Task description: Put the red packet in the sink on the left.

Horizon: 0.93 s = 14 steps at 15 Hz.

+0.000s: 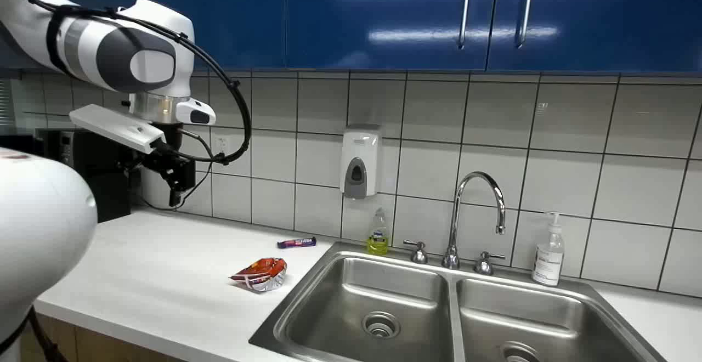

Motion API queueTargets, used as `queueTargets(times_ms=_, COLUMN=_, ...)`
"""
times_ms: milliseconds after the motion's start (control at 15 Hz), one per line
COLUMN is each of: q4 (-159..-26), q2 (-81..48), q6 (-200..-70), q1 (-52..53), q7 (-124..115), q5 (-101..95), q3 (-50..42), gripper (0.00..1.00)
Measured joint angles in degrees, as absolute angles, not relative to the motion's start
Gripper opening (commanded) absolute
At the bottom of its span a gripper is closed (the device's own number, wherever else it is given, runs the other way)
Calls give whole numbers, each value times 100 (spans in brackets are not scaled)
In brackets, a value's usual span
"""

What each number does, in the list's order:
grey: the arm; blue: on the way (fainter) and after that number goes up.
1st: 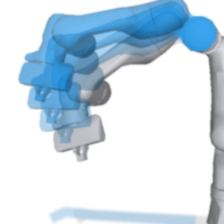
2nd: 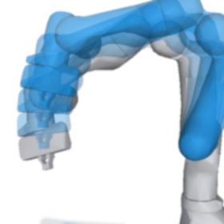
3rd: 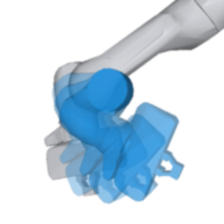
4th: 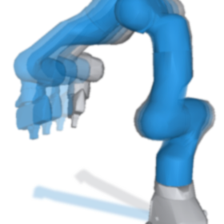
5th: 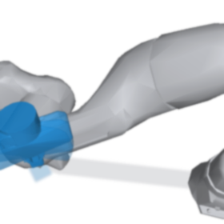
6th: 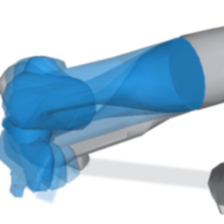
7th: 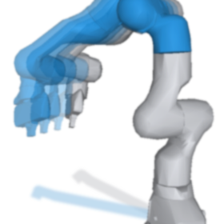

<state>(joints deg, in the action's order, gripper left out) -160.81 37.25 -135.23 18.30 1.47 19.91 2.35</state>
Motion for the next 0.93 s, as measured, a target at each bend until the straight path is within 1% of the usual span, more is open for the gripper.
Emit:
queueTargets(times_ms=467, q4=-16066, q2=3674, q6=-13508, q1=1805, q7=126, q5=1918, q3=254, gripper=100)
queueTargets(times_ms=933, q4=-15800, q2=3189, q6=-13450, q1=1088, q7=-748, q5=657, q3=921, gripper=100)
